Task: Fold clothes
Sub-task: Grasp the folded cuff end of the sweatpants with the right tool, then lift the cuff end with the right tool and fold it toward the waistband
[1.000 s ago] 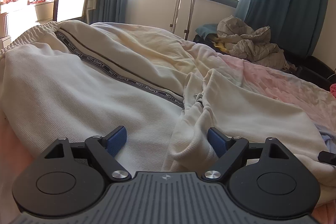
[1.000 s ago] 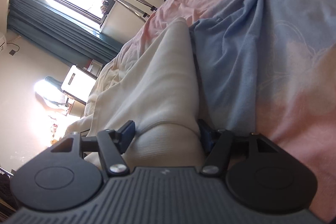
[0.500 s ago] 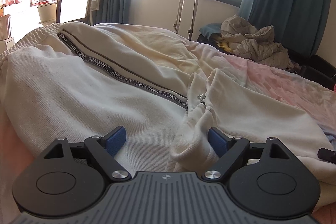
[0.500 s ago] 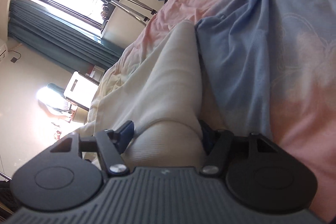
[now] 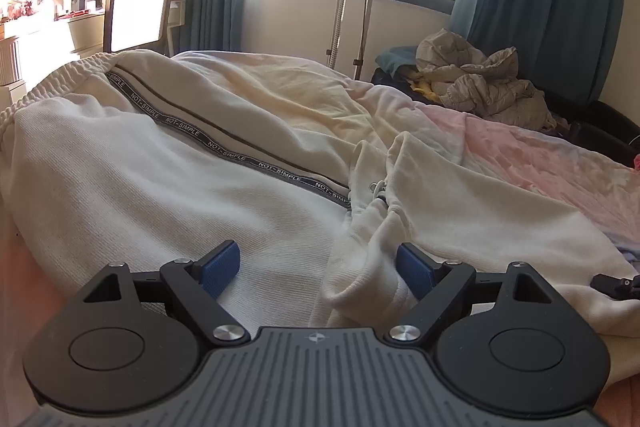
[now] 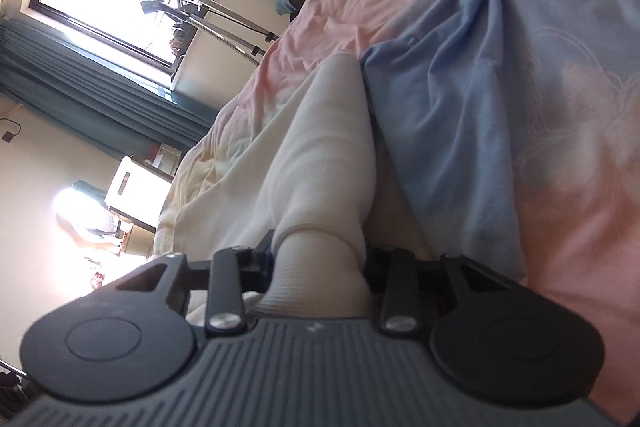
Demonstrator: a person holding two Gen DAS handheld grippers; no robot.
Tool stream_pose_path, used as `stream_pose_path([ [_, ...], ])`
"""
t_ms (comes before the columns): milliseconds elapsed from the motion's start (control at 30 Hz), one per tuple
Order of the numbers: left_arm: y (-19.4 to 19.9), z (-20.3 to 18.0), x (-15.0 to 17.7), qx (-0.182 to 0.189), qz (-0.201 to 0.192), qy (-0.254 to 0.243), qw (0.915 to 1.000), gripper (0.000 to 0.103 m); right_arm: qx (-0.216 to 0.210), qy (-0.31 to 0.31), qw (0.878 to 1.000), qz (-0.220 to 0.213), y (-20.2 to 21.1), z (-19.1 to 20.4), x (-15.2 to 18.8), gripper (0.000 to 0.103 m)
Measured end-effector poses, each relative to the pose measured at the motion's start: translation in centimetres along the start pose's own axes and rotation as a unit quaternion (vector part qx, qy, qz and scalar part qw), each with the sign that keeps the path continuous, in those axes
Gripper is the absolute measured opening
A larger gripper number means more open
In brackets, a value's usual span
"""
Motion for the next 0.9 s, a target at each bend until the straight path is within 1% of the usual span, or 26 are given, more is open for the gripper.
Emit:
stream_pose_path([
  [67, 1.0, -0.5, 0.0, -0.002, -0.014, -0.015, 0.9998, 0.087, 0.014, 0.008, 1.0, -0.012, 0.7, 0.8, -0.1, 0.025],
  [133, 2.4, -0.7, 0.0, 0.003, -0.034, -0.024, 0.9991, 0.087, 0.017, 0.02, 0.999, -0.031, 2.1, 2.0, -0.3, 0.022],
  [233, 4.0, -0.9, -0.4, 0.016, -0.056, -0.02, 0.9981, 0.087, 0.028, 0.054, 0.997, -0.056, 4.3, 4.0, -0.3, 0.021],
  [300, 4.5, -1.7, -0.8, 0.014, -0.053, -0.036, 0.9978, 0.087, 0.037, 0.076, 0.994, -0.072, 6.1, 5.1, -0.2, 0.021],
  [367, 4.9, -3.1, -0.8, 0.01, -0.047, -0.063, 0.9968, 0.087, 0.041, 0.094, 0.991, -0.088, 8.3, 6.2, -0.3, 0.021],
  [467, 5.2, -6.2, -0.8, 0.005, -0.049, -0.102, 0.9936, 0.087, 0.049, 0.124, 0.983, -0.124, 12.2, 7.4, -0.6, 0.021],
  [567, 4.5, -9.2, -1.1, 0.016, -0.034, -0.103, 0.994, 0.088, 0.05, 0.135, 0.977, -0.155, 16.0, 7.8, -1.2, 0.021],
  [633, 3.8, -11.5, -0.9, 0.019, -0.022, -0.118, 0.9926, 0.088, 0.048, 0.144, 0.971, -0.183, 18.8, 7.8, -1.8, 0.021],
  [667, 3.3, -12.9, -0.8, 0.022, -0.014, -0.129, 0.9913, 0.088, 0.049, 0.146, 0.968, -0.197, 20.0, 7.7, -2.1, 0.021],
  [733, 2.6, -16.1, 0.1, 0.041, -0.003, -0.159, 0.9865, 0.088, 0.051, 0.144, 0.963, -0.222, 22.1, 7.2, -2.8, 0.021],
  [900, 1.3, -23.7, 2.6, 0.054, 0.008, -0.202, 0.9778, 0.086, 0.062, 0.143, 0.955, -0.254, 25.1, 5.2, -4.3, 0.021],
])
Point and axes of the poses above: each gripper's, at about its wrist camera, not at the fingertips, and y roughly against the way its jaws point, z to its left, x to its underside, the point moved 4 cm from there along -y, roughly the way its jaws point, and after that the axes turned 9 degrees about z, right-handed, at the moved point
